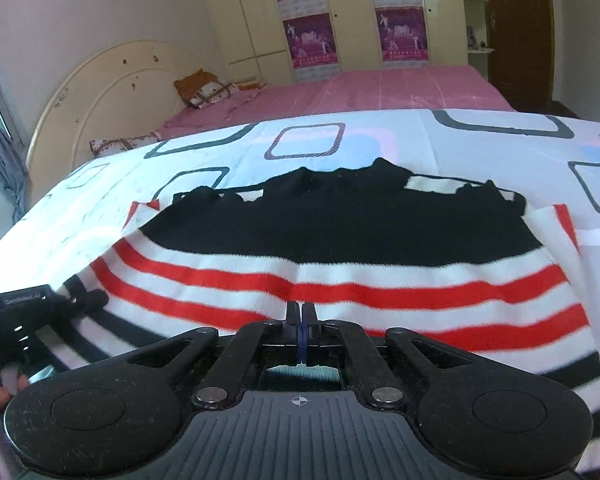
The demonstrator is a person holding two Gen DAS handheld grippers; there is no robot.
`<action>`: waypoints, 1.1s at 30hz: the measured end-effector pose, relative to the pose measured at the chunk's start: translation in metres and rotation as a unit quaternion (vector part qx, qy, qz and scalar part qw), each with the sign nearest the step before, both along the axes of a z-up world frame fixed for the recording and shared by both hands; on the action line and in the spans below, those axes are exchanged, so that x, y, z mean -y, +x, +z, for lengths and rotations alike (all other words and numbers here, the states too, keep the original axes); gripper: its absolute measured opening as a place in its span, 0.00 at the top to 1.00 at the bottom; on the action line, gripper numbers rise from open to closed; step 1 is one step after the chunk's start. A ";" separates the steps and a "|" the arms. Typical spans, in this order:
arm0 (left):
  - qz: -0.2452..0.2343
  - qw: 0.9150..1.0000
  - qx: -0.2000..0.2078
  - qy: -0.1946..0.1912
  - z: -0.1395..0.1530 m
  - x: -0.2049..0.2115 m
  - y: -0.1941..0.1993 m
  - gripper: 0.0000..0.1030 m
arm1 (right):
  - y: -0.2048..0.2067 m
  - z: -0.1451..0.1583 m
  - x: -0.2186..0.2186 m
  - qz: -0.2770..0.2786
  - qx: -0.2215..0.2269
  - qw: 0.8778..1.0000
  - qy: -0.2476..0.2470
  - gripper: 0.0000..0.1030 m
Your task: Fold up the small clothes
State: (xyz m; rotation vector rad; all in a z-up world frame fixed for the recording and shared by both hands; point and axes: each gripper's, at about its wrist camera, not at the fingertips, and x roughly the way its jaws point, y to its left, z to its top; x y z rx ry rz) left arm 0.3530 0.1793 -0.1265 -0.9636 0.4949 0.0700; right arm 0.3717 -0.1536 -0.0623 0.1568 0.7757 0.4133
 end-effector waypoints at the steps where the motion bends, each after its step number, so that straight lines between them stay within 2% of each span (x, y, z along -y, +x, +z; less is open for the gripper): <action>1: -0.004 1.000 0.009 0.013 0.006 0.002 -0.002 0.82 | 0.001 -0.001 0.000 0.003 0.001 1.000 0.000 1.00; 2: -0.005 1.000 0.001 0.026 0.005 0.004 -0.001 0.82 | 0.002 -0.004 -0.001 0.009 -0.002 1.000 -0.003 1.00; 4: -0.006 0.999 -0.050 0.021 -0.013 -0.001 0.008 0.82 | 0.007 -0.023 -0.006 0.015 -0.027 0.999 -0.032 1.00; 5: -0.002 0.999 -0.053 -0.002 -0.022 -0.006 0.007 0.82 | 0.005 -0.025 -0.005 0.015 -0.016 0.999 -0.028 1.00; 6: -0.002 0.999 -0.046 -0.006 -0.021 -0.007 0.007 0.82 | 0.005 -0.025 -0.004 0.016 -0.013 0.999 -0.028 1.00; 8: -0.008 0.999 -0.043 0.019 -0.011 0.000 0.006 0.83 | 0.004 -0.025 -0.004 0.015 -0.013 0.999 -0.031 1.00; 12: -0.010 0.999 -0.023 0.027 0.008 0.006 0.004 0.83 | 0.007 -0.026 -0.003 0.026 -0.015 0.999 -0.030 1.00; 15: -0.022 0.999 -0.001 0.033 0.032 0.021 0.006 0.83 | 0.011 -0.026 0.004 0.040 -0.026 0.999 -0.014 1.00; 18: -0.045 0.997 0.020 0.061 0.065 0.056 0.015 0.83 | 0.009 -0.018 0.020 0.029 -0.022 0.999 0.021 1.00; 22: -0.089 0.991 0.031 0.099 0.095 0.118 0.022 0.83 | 0.001 -0.004 0.074 -0.017 -0.004 0.997 0.075 1.00; 26: -0.138 0.980 0.030 0.139 0.105 0.197 0.031 0.83 | -0.005 0.011 0.142 -0.066 0.013 0.993 0.096 1.00; 30: -0.193 0.966 0.005 0.174 0.089 0.276 0.042 0.83 | -0.011 0.024 0.207 -0.109 0.020 0.988 0.111 1.00; 32: -0.241 0.949 -0.029 0.200 0.065 0.318 0.052 0.80 | -0.011 0.026 0.234 -0.116 0.010 0.986 0.122 1.00; 33: -0.277 0.936 -0.054 0.210 0.050 0.337 0.057 0.77 | -0.012 0.025 0.243 -0.117 0.003 0.985 0.127 1.00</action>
